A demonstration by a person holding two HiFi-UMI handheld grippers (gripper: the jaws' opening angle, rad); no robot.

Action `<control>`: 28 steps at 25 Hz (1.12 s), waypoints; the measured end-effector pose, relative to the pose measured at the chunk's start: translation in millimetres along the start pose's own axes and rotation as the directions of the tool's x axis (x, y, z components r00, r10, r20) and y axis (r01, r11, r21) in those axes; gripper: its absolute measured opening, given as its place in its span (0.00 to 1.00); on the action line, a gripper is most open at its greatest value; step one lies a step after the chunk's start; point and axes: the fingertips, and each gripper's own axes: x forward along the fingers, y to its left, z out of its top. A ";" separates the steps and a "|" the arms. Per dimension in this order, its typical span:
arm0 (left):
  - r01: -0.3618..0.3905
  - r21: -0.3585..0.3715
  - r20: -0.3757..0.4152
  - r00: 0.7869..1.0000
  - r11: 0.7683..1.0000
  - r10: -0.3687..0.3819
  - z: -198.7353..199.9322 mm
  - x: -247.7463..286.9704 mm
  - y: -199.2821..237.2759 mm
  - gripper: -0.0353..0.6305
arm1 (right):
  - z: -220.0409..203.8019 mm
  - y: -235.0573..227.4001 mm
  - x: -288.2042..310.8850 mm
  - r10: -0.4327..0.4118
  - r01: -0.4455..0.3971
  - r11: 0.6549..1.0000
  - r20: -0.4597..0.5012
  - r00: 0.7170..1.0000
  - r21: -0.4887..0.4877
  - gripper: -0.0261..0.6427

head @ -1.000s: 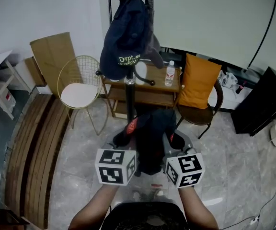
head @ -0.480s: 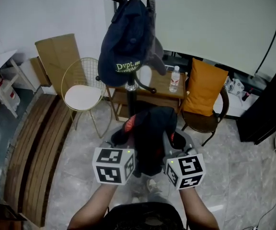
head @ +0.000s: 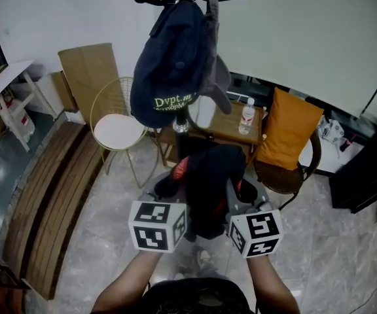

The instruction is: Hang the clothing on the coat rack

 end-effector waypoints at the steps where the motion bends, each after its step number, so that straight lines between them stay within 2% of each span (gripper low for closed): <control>1: -0.005 -0.001 0.001 1.000 1.000 0.005 1.0 3.2 0.0 0.11 | 0.7 -3.3 2.6 0.004 -0.004 1.000 0.001 1.000 -0.001 0.07; 16: -0.074 -0.014 0.005 0.997 0.997 0.074 10.4 42.6 3.2 0.11 | 1.9 -41.7 39.7 0.061 -0.061 0.998 0.008 0.998 0.011 0.07; 28: -0.137 -0.032 0.001 0.991 0.990 0.137 9.7 66.6 13.4 0.11 | -1.5 -51.5 71.7 0.128 -0.128 0.992 0.003 0.992 0.002 0.07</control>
